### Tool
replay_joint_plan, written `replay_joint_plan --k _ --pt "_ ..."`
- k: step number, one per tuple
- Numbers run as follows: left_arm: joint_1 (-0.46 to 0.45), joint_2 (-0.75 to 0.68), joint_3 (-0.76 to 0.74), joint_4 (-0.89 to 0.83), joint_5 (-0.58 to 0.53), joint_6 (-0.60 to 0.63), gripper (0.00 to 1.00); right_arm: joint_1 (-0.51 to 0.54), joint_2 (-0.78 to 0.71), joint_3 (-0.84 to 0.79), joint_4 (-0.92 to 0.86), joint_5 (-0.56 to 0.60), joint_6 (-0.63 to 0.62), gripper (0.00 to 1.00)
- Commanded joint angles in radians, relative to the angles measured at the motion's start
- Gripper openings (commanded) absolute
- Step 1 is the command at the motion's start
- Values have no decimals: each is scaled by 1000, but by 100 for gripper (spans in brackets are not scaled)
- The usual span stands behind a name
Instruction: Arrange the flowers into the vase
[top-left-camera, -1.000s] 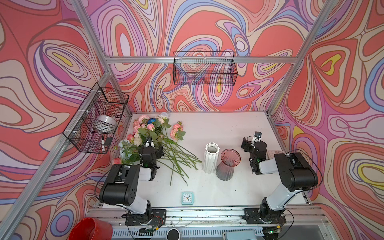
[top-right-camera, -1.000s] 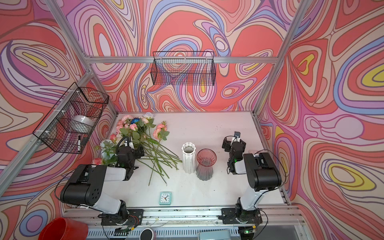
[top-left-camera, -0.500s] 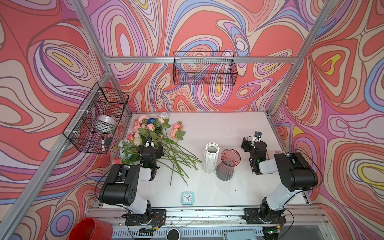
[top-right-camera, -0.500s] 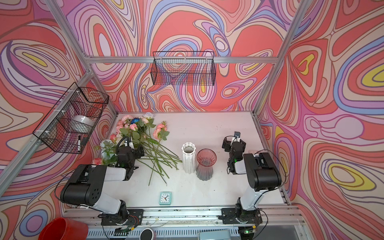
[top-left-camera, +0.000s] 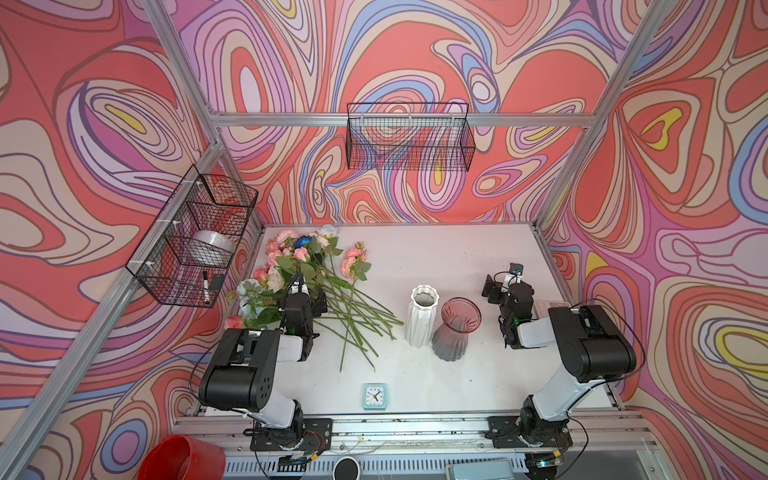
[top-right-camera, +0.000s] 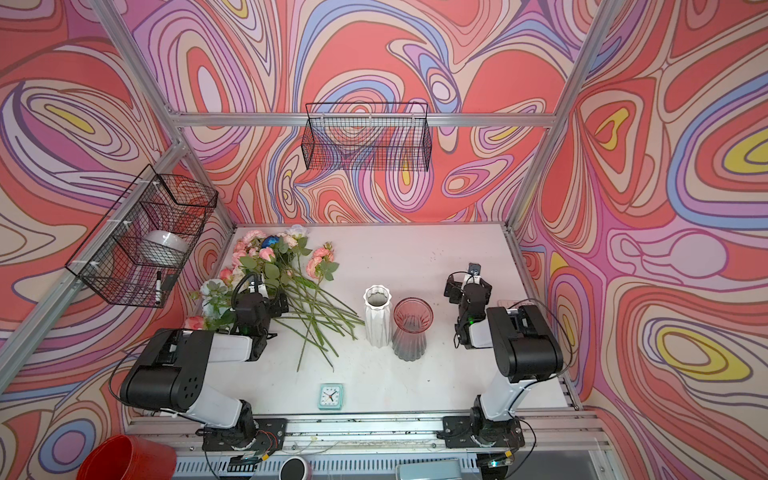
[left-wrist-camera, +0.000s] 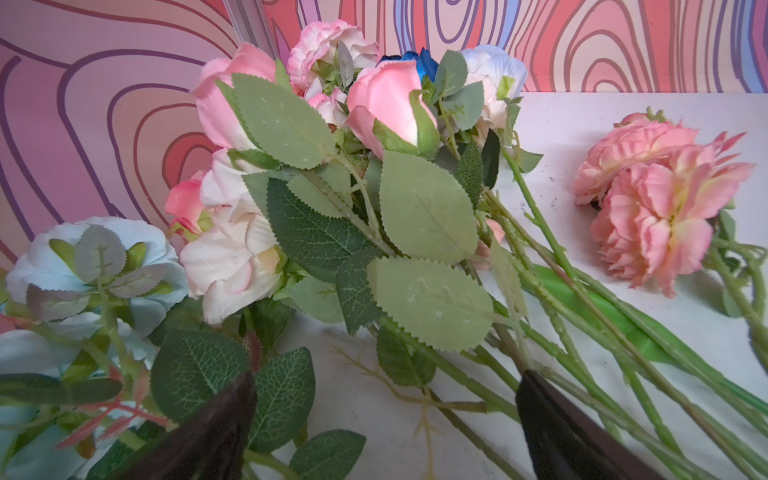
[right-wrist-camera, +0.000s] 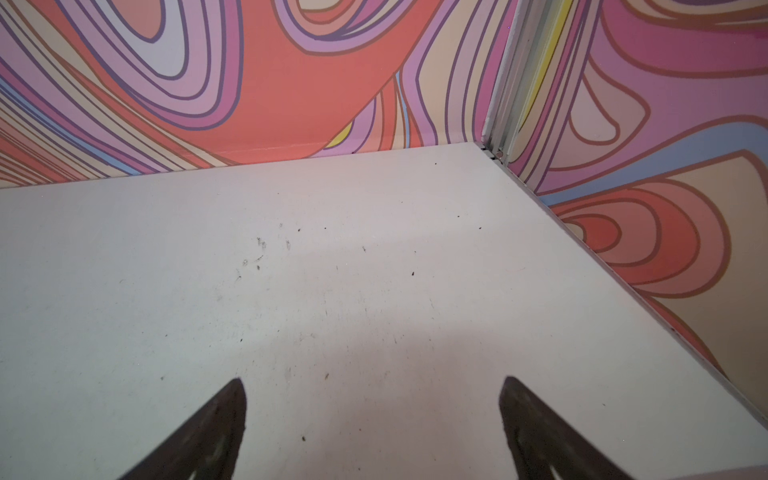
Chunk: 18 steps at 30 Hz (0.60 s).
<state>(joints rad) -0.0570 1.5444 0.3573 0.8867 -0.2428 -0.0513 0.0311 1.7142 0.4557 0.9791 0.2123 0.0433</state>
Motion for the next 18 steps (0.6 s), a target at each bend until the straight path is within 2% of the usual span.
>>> replay_joint_plan --k 1,16,18 --pt "6 1 6 35 1 15 100 -4 -1 2 7 8 1 98" --pt "6 -3 9 34 -10 15 100 -10 -3 -2 7 -8 12 98" --pt "6 -37 22 -35 -25 -2 100 -10 -34 6 -30 -15 6 98"
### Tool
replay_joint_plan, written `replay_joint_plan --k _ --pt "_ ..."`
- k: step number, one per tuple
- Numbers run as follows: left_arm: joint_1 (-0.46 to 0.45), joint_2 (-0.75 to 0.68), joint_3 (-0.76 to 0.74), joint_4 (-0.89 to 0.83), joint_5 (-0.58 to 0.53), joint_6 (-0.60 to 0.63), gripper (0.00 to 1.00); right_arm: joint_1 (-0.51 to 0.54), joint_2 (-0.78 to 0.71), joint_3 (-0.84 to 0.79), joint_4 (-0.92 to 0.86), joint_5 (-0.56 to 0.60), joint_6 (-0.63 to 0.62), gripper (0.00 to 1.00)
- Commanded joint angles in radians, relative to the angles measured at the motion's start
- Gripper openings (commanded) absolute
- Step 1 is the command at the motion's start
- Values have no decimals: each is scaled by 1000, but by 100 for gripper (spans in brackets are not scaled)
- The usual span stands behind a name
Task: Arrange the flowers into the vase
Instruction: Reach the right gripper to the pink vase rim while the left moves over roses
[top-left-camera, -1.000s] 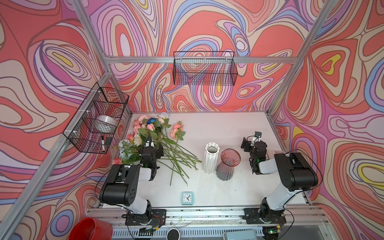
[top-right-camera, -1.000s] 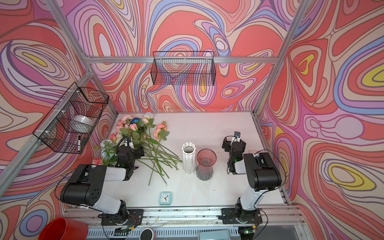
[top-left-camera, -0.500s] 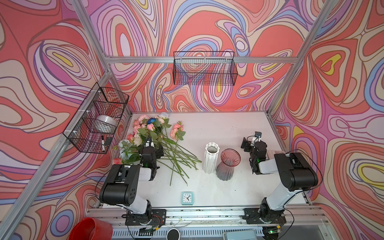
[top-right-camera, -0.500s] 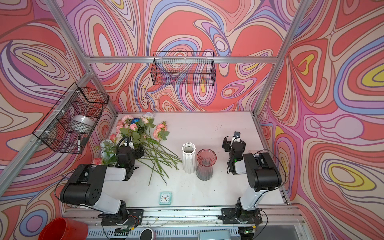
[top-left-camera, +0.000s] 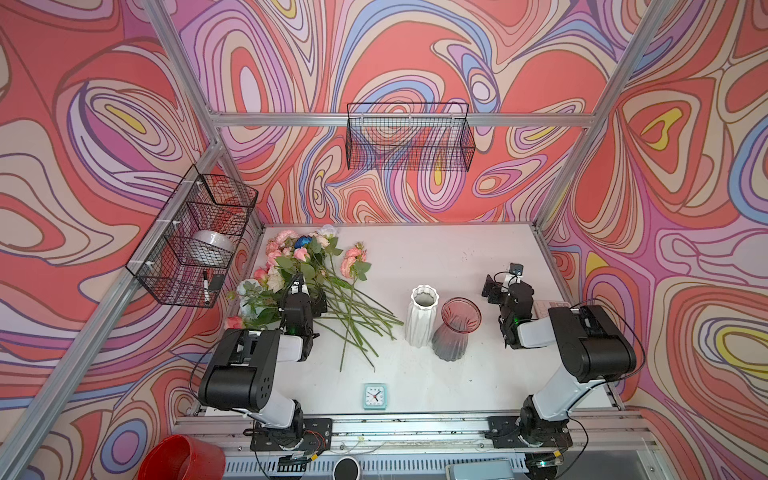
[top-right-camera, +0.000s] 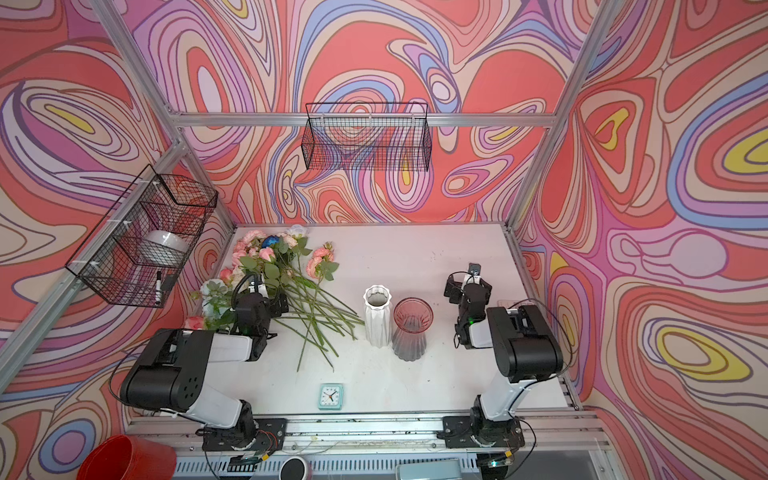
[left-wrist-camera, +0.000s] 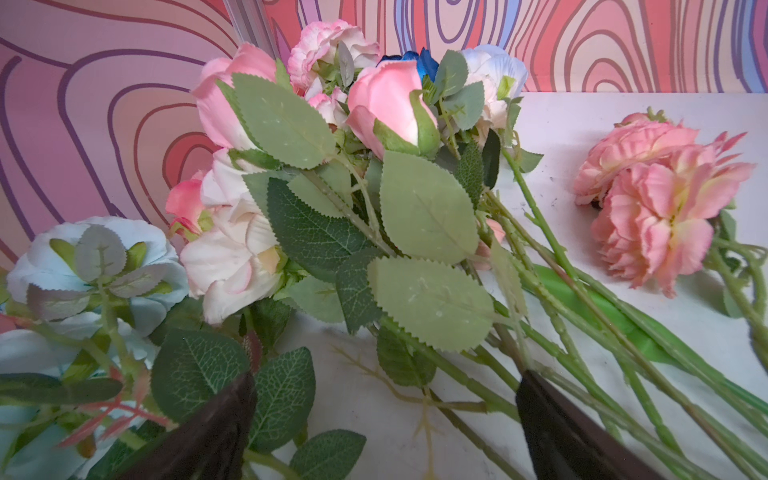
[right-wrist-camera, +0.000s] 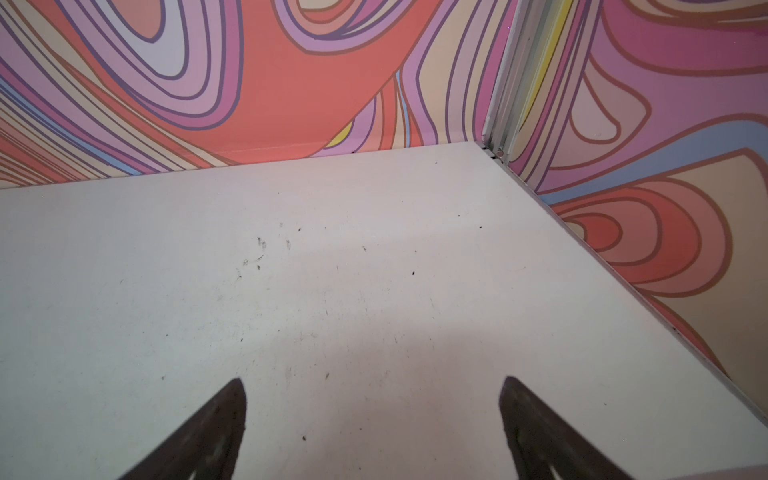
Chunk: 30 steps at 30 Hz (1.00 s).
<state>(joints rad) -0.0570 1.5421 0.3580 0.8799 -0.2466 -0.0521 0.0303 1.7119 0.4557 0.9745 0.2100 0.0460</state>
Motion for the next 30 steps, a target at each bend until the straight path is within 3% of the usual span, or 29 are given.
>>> replay_joint_plan --k 1,6,13,16,19,20,21,24,27,30 --pt "6 -46 23 -42 -5 7 100 -9 -58 20 -80 -22 -3 98" --pt "6 -119 83 -202 -47 -4 100 -9 -129 91 -278 15 19 98" --pt "6 -247 148 -353 -107 -70 100 -9 -228 133 -434 186 133 98" --pt "6 -327 198 -354 -89 -193 100 -9 -263 192 -573 338 294 98" --pt "6 -374 228 -338 8 -354 100 -12 -260 348 -1003 447 673 98" --pt "5 -389 239 -353 22 -449 100 -27 -248 404 -1115 374 707 98" --pt "8 -409 257 -410 30 -541 100 -40 -227 436 -1124 266 635 98" --pt "16 -462 324 -695 2 -832 100 -42 -205 479 -1177 167 636 98" --pt "37 -475 357 -727 176 -848 100 -42 -262 464 -1169 21 599 97" --pt "37 -498 320 -611 355 -908 100 -40 -348 458 -1205 -134 590 91"
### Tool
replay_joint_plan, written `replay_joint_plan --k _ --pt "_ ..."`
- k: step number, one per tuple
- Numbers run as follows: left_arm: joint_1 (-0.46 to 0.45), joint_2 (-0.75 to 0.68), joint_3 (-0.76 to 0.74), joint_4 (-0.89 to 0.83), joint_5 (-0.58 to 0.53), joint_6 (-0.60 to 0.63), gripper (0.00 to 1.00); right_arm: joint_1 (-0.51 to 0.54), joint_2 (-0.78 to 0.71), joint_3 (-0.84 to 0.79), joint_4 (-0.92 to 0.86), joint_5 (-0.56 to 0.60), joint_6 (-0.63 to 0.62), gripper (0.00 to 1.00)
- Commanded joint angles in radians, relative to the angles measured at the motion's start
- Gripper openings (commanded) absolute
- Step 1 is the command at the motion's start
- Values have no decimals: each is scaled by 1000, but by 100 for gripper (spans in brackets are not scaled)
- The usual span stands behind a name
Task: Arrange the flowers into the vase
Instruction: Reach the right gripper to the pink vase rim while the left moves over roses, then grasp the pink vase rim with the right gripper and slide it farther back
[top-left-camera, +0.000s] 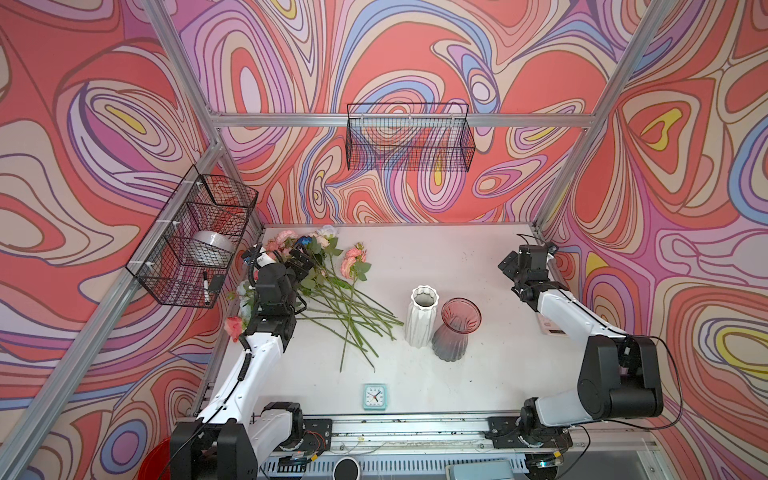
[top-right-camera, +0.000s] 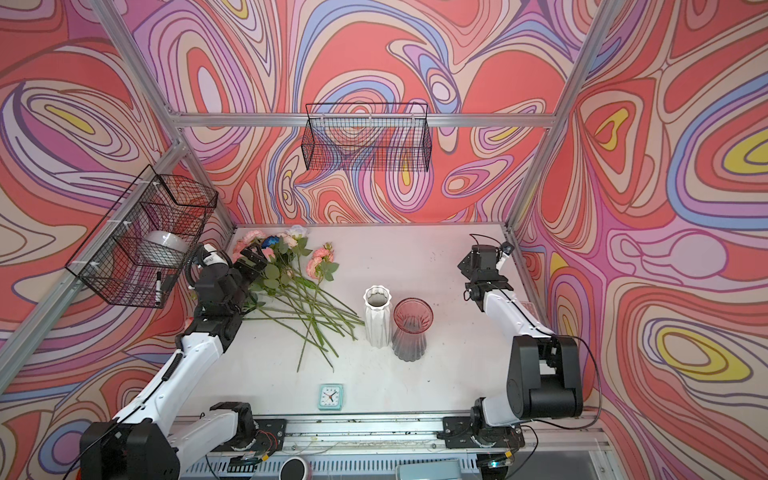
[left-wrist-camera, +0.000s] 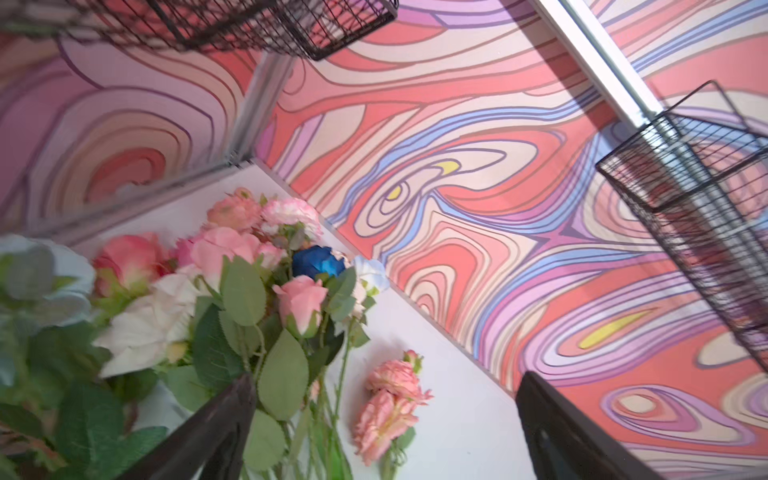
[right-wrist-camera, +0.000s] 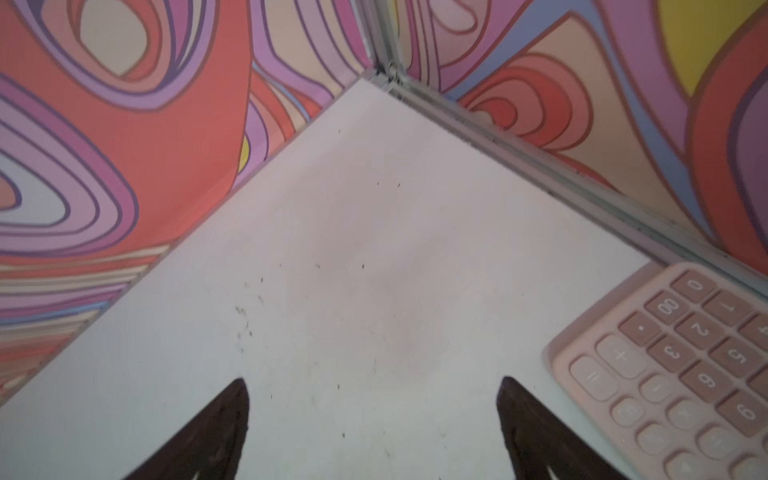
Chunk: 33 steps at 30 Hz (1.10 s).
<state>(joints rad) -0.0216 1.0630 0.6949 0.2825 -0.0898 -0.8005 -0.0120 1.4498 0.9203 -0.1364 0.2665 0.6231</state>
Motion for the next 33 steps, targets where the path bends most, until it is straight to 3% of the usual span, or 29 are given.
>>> replay_joint_plan --k 1,4,9,14,20,33 --pt "1 -24 -28 14 245 -185 100 5 -116 -12 -102 -241 14 89" --pt "-21 -28 -18 3 369 -202 93 13 -210 -13 -157 -384 26 87" --pt "-201 -43 10 -107 416 -95 96 42 -360 6 -260 -572 5 86" --pt "-300 -29 23 -184 501 -52 88 182 -427 68 -469 -566 -61 82" --pt "-310 -23 22 -221 585 -46 76 330 -460 95 -629 -557 -52 68" --pt "-313 -14 29 -227 627 -36 70 401 -434 80 -709 -477 -72 36"
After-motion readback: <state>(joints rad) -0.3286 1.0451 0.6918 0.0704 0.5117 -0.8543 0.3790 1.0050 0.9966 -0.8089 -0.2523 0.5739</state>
